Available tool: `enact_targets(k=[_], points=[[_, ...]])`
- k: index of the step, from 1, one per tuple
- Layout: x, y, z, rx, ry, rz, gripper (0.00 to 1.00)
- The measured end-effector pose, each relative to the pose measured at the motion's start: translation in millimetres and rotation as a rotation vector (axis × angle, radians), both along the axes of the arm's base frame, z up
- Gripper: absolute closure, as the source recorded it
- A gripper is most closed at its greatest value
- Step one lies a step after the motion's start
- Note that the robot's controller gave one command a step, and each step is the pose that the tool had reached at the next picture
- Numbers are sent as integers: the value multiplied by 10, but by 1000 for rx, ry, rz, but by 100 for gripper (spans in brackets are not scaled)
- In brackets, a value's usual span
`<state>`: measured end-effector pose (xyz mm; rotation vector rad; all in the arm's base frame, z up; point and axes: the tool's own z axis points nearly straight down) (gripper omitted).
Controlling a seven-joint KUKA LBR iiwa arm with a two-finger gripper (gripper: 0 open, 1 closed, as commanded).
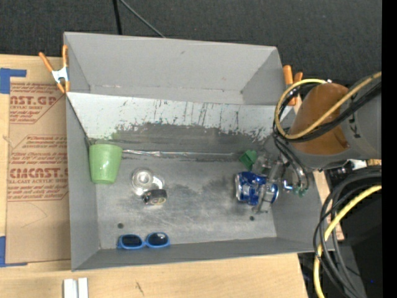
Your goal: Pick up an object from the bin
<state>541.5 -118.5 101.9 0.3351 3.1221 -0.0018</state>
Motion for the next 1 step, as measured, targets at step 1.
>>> enact_targets(k=[1], points=[[-98, -6, -341, 2, 4, -53, 0]])
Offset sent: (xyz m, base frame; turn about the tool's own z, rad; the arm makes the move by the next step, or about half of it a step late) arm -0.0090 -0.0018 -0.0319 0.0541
